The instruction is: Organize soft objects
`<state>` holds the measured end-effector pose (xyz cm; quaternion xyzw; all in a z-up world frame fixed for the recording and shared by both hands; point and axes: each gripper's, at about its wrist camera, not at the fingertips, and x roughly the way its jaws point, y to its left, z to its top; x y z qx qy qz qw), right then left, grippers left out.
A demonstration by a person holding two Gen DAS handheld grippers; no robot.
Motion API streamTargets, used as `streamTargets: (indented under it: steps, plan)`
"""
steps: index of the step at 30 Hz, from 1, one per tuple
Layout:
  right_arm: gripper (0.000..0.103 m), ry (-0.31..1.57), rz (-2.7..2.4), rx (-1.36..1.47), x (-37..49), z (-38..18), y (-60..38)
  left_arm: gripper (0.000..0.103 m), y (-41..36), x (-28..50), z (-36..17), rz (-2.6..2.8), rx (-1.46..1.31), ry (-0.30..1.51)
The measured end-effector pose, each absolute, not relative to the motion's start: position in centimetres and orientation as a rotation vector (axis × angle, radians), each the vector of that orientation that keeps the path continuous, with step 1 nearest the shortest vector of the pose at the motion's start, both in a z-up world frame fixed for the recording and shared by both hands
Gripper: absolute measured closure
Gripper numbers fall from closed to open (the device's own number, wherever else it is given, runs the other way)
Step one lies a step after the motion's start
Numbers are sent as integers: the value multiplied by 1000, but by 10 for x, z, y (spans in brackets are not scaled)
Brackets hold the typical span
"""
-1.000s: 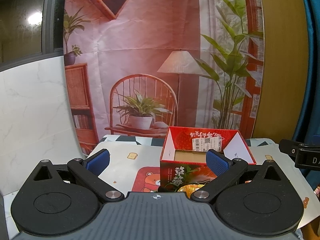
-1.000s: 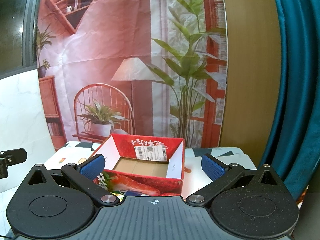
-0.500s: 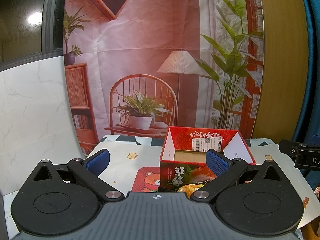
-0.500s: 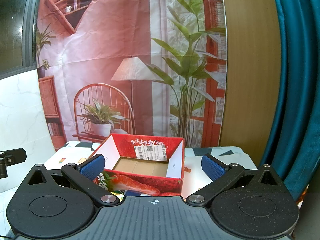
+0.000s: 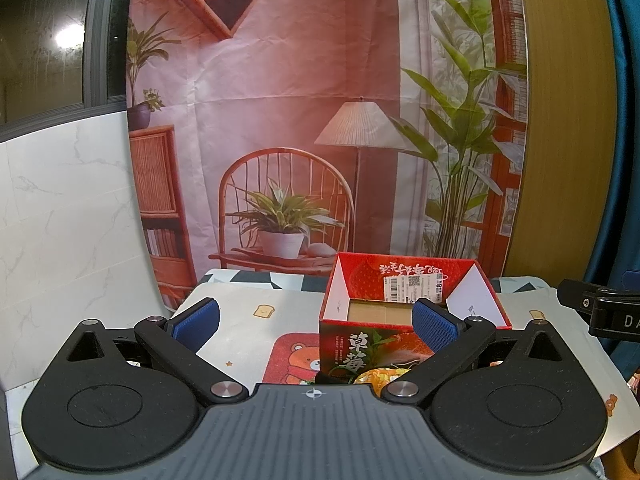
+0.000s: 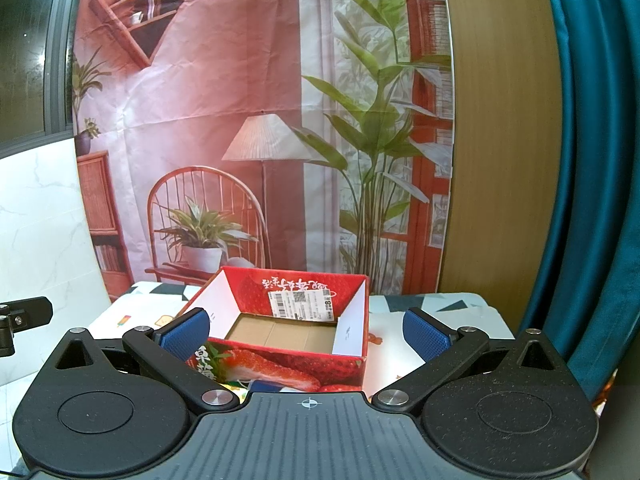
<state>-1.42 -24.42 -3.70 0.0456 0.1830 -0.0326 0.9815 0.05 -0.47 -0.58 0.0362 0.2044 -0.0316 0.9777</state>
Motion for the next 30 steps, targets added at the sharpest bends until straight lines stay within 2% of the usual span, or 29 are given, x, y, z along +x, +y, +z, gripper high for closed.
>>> streamTargets:
  steps: [22, 30]
  plan:
    - [0, 366, -47, 93, -14, -37, -245, 0, -7, 4, -10, -79, 53, 429]
    - [0, 326, -2, 117, -4, -77, -259, 0, -21, 30, -38, -95, 118, 451]
